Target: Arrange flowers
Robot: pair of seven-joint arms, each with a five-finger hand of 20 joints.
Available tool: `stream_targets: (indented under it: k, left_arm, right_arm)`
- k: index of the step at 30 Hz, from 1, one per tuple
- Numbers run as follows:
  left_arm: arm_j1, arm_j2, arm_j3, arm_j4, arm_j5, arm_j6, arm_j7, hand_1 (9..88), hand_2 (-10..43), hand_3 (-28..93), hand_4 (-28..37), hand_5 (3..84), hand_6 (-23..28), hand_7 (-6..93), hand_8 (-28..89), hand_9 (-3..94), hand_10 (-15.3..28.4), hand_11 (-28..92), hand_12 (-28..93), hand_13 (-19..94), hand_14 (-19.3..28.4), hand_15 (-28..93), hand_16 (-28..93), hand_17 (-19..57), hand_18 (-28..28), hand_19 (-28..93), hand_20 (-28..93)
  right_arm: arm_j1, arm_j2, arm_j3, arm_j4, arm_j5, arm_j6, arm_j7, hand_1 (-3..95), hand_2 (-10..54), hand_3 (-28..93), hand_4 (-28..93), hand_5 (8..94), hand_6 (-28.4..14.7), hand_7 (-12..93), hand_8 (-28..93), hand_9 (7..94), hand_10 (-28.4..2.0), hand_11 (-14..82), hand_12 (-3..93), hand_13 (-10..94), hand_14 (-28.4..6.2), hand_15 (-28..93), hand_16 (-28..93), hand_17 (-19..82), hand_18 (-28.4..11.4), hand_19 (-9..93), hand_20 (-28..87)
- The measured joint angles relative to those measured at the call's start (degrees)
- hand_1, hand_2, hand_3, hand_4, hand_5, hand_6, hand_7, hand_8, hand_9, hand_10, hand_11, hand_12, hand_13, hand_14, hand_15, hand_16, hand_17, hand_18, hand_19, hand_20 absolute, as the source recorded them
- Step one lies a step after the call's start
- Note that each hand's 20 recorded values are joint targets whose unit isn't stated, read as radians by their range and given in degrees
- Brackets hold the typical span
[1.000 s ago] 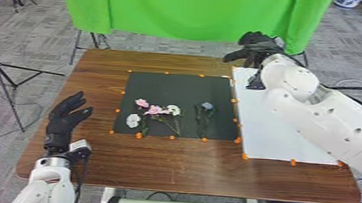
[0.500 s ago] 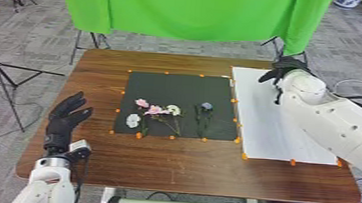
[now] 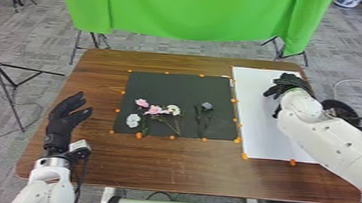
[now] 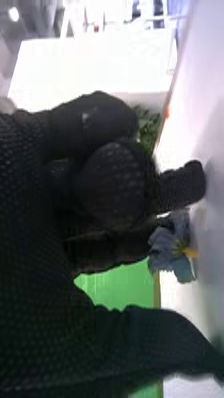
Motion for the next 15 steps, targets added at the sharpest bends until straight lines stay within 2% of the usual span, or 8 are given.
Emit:
stream_targets:
  k: [2, 7, 12, 15]
  left_arm:
    - [0.0, 0.00, 0.00, 0.02, 0.00, -0.03, 0.00, 48.7, -8.4, 69, -8.7, 40.3, -1.9, 24.1, -12, 37.2, 10.2, 23, 11, 41, 14.5, 30, -3, 19.4, 14.0, 30, 26]
    - [-0.1, -0.07, 0.02, 0.05, 0.00, -0.09, 0.02, 48.4, -8.4, 70, -8.6, 40.3, -1.8, 24.1, -12, 37.4, 10.2, 23, 11, 41, 14.5, 30, -3, 19.4, 14.0, 30, 26]
    - [-0.2, -0.08, 0.02, 0.07, -0.01, -0.11, 0.05, 48.2, -8.4, 70, -8.7, 40.3, -1.7, 24.1, -12, 37.2, 10.3, 23, 11, 41, 14.5, 30, -3, 19.3, 14.0, 30, 25]
    - [-0.1, -0.08, 0.02, 0.07, -0.04, -0.11, 0.09, 48.1, -8.4, 70, -8.7, 40.3, -1.7, 24.1, -12, 37.2, 10.3, 23, 11, 41, 14.5, 30, -3, 19.4, 13.9, 30, 25]
  right_arm:
    - [-0.6, 0.1, 0.0, -0.1, 0.3, 2.8, -0.2, 63.4, -2.6, 54, -17, 75.6, -2.8, 16, 7, 86.0, -11.8, 12.7, 24.4, 94, -2.9, 57, 30, 66, -13.2, 93, 49]
    - [-4.2, 0.8, 2.1, -2.3, 0.6, 10.1, -1.7, 64.0, -3.3, 55, -17, 77.0, -2.9, 16, 6, 87.0, -12.0, 12.3, 25.2, 94, -2.5, 58, 30, 66, -12.7, 93, 49]
    - [-14.4, 1.8, 13.5, -12.0, -0.9, 13.3, -3.6, 63.0, -4.1, 57, -18, 77.8, -2.6, 16, 6, 87.6, -11.4, 11.7, 25.9, 94, -2.2, 58, 29, 67, -12.5, 93, 50]
    - [-18.7, 2.8, 16.4, -18.0, -3.0, 15.3, -4.7, 62.8, -4.3, 57, -18, 77.9, -2.6, 16, 6, 87.7, -11.6, 11.4, 26.1, 94, -2.0, 59, 29, 67, -12.1, 93, 50]
